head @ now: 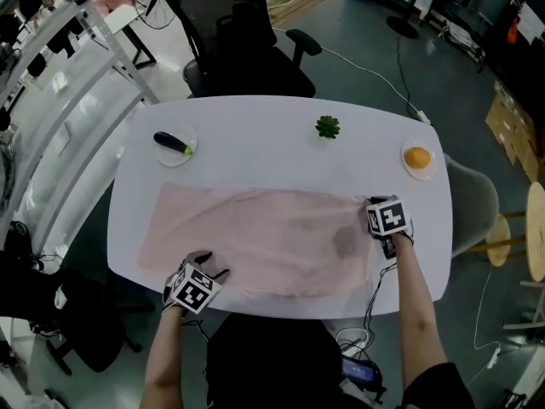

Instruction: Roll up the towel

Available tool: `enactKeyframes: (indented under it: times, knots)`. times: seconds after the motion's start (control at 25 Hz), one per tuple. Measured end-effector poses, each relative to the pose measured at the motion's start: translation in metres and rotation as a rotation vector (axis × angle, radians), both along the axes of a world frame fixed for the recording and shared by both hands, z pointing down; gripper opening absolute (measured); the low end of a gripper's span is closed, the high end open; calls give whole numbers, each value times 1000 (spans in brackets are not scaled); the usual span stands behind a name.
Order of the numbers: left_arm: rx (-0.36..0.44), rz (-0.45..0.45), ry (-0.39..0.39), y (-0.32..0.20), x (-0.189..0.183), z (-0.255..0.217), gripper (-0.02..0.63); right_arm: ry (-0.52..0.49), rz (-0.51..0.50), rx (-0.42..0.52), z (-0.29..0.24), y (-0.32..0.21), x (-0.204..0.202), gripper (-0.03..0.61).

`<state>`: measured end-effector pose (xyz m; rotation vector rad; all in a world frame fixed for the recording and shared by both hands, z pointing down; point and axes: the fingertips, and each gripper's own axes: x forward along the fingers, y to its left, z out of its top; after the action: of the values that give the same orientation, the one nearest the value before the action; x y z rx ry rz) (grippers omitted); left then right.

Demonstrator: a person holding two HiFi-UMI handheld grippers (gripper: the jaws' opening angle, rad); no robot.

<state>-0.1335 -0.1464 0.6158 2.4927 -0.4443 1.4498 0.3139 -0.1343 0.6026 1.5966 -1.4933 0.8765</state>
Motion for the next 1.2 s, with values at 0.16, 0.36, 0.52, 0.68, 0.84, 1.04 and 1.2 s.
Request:
enactKeyframes:
  times: [0.16,0.36,0.52,0.68,0.84,1.04,1.2]
  knots:
    - [28,-30,45,-13,-5,-23,304,55,39,34,-3,-1,5,129]
    - [160,-173,136,-90,-41,-79,304,69,117,181,-51,19,16,196]
    - [266,-251,93,-173,-83,-98,264,-31,200,255,-78,73,0,196]
    - [238,-317,96,-237,-108,-82,264,-45,265,217,-73,148,-41,182]
    - [161,-279,107,-273,-104,-49,262,-108,371,152,-47,199,-94,176]
    - [103,-180,73,-288,-90,-10,258,-118,463,53,-19,247,-143,167]
    - [41,-140,119,-287,-81,-8,138,-112,497,21,-9,261,-164,160]
